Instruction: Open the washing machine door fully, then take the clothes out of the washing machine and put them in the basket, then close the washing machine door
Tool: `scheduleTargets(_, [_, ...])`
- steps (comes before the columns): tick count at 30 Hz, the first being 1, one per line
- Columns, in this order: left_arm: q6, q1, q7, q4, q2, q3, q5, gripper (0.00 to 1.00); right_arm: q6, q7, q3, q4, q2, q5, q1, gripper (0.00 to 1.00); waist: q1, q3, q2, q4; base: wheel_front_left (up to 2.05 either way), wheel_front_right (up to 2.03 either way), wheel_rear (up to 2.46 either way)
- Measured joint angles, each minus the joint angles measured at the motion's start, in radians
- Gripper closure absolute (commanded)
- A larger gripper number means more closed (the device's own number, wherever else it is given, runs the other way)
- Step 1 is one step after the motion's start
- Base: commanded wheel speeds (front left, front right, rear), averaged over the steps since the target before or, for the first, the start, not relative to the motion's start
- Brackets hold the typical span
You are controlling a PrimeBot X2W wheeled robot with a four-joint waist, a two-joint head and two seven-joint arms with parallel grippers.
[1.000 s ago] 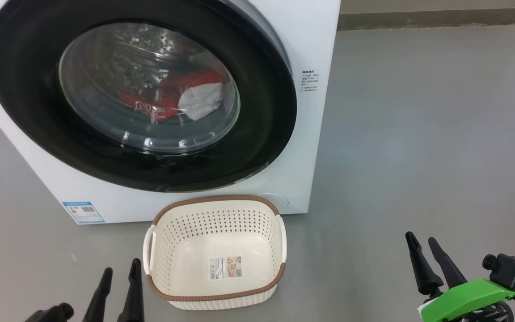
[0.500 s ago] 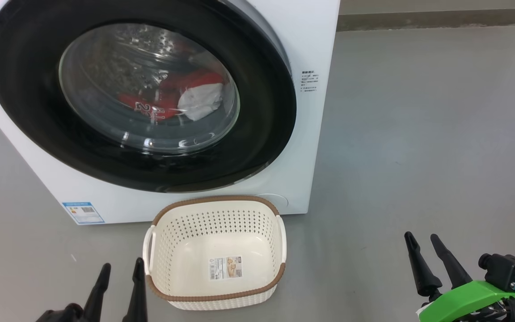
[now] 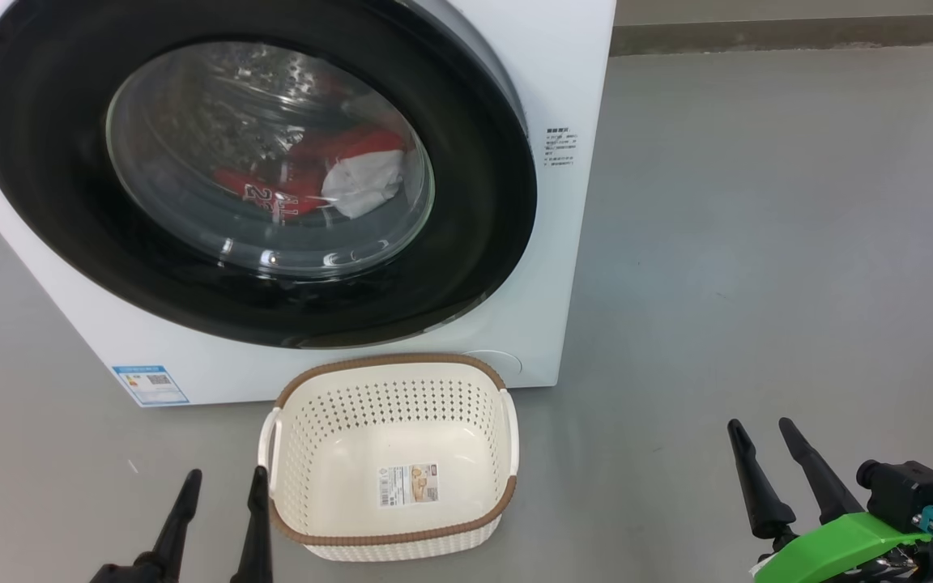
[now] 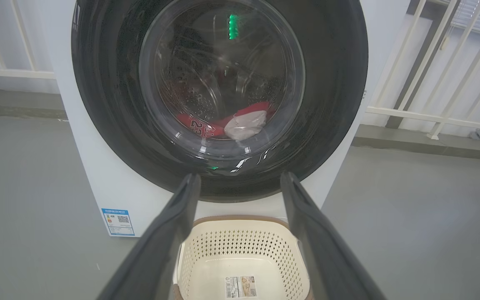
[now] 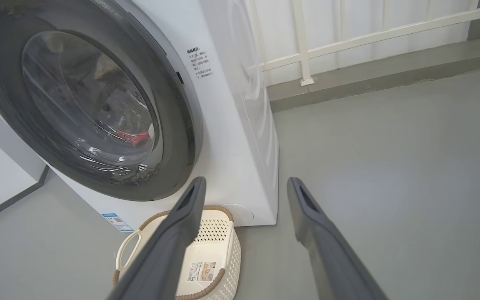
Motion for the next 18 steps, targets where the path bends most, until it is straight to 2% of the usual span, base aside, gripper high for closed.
scheduleTargets(14, [0.001,0.004,-0.04,0.001,0.004,-0.003,0.13,0.0,0.0,-0.037,-0.027,-0.01,0.002,-0.114,0.004,0.0,0.0,0.006,0.0,-0.005,0.0,0.0,0.0])
scheduleTargets(18, [0.001,0.004,-0.04,0.002,0.004,-0.003,0.13,0.0,0.0,-0.037,-0.04,-0.013,0.006,-0.129,0.012,0.0,0.0,0.009,0.0,-0.007,0.0,0.0,0.0])
